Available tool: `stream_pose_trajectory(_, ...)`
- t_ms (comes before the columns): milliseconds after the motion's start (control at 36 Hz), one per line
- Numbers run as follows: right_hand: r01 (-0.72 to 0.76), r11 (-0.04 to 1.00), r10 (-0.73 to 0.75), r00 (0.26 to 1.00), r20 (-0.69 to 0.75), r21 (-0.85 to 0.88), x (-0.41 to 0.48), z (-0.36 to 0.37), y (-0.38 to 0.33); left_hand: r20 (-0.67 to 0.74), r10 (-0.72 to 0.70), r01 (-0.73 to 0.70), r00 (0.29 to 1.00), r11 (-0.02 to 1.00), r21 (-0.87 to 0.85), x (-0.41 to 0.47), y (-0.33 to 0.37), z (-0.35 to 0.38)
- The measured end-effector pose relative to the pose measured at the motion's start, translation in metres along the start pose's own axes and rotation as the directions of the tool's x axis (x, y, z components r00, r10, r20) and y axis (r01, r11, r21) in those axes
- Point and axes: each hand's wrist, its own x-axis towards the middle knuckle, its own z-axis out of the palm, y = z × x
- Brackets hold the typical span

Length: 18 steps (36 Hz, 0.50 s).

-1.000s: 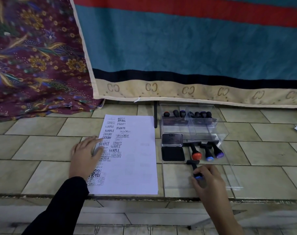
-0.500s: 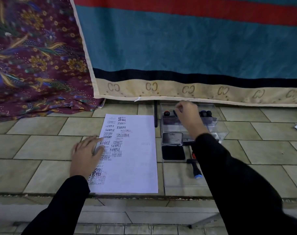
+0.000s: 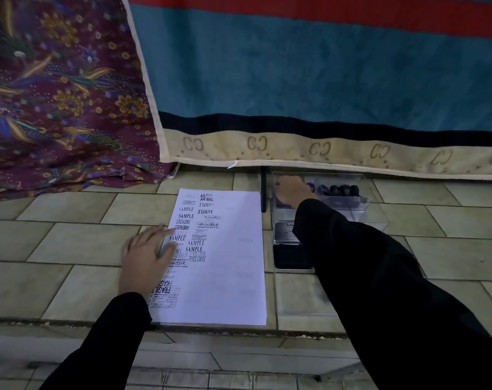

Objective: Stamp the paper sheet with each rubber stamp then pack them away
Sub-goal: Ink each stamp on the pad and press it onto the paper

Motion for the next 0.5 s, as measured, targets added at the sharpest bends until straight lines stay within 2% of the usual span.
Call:
stream_pose_trajectory(167, -0.039, 0.996, 0.052, 0.984, -0.172, 0.081, -0.001, 0.002, 0.001, 0.012, 0.000, 0.000, 1.000, 1.000, 0.006, 0.000, 0.002, -0.001)
stream_pose_trajectory(250, 0.009, 0.980, 0.042, 0.967, -0.250, 0.198, -0.002, 0.001, 0.006, 0.008, -0.003, 0.003, 1.000, 1.000, 0.002, 0.000, 0.003, -0.002)
stream_pose_trajectory(361, 0.040, 0.932, 0.067, 0.957, -0.281, 0.359, -0.005, 0.002, 0.013, 0.000, 0.007, -0.007, 1.000, 1.000, -0.003, -0.001, 0.003, -0.003)
stream_pose_trajectory(417, 0.055, 0.930, 0.059, 0.953, -0.298, 0.362, -0.008, 0.001, 0.017, -0.003, 0.013, -0.013, 1.000, 1.000, -0.006, -0.001, 0.003, -0.002)
stream_pose_trajectory(500, 0.055, 0.959, 0.023, 0.963, -0.270, 0.279, -0.009, 0.000, 0.021, -0.014, 0.004, -0.004, 1.000, 1.000, -0.026, -0.002, 0.003, -0.002)
